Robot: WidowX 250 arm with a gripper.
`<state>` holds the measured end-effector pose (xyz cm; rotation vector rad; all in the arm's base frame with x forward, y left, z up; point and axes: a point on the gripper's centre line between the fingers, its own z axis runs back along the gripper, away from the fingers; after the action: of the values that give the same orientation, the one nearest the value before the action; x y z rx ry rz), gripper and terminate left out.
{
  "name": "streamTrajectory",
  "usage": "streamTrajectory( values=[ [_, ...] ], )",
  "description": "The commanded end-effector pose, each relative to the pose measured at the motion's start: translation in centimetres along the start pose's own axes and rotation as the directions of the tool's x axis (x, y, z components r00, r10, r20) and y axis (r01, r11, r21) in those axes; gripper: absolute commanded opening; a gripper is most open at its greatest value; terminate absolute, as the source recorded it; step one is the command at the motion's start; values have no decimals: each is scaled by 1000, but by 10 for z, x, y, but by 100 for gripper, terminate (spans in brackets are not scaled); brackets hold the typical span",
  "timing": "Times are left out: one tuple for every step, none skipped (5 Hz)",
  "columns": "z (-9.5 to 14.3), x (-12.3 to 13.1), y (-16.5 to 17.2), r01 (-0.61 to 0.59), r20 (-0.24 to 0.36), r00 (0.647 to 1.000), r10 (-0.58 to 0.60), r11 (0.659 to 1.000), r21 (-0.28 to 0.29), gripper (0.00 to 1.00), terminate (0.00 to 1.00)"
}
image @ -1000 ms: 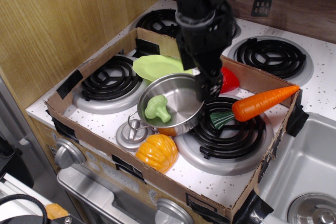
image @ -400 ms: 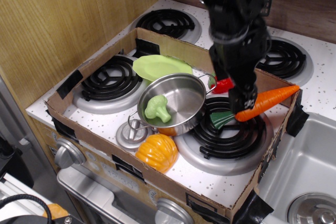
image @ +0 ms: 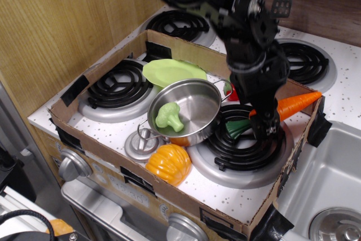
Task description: Put carrot on plate
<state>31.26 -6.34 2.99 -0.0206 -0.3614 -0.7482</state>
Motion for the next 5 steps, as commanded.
streamTrajectory(
  values=[
    [-7, 14, 0, 1, 46, 999, 0, 1000, -20, 100, 0],
    [-2, 24, 3, 15, 44, 999, -15, 1000, 8, 0, 0],
    [5, 31, 5, -57, 54, 997, 60, 996, -64, 0, 0],
    [26, 45, 3, -240, 98, 964, 246, 968, -76, 0, 0],
    [48, 50, 9, -367, 67, 923, 379, 919, -143, 0, 0]
  ],
)
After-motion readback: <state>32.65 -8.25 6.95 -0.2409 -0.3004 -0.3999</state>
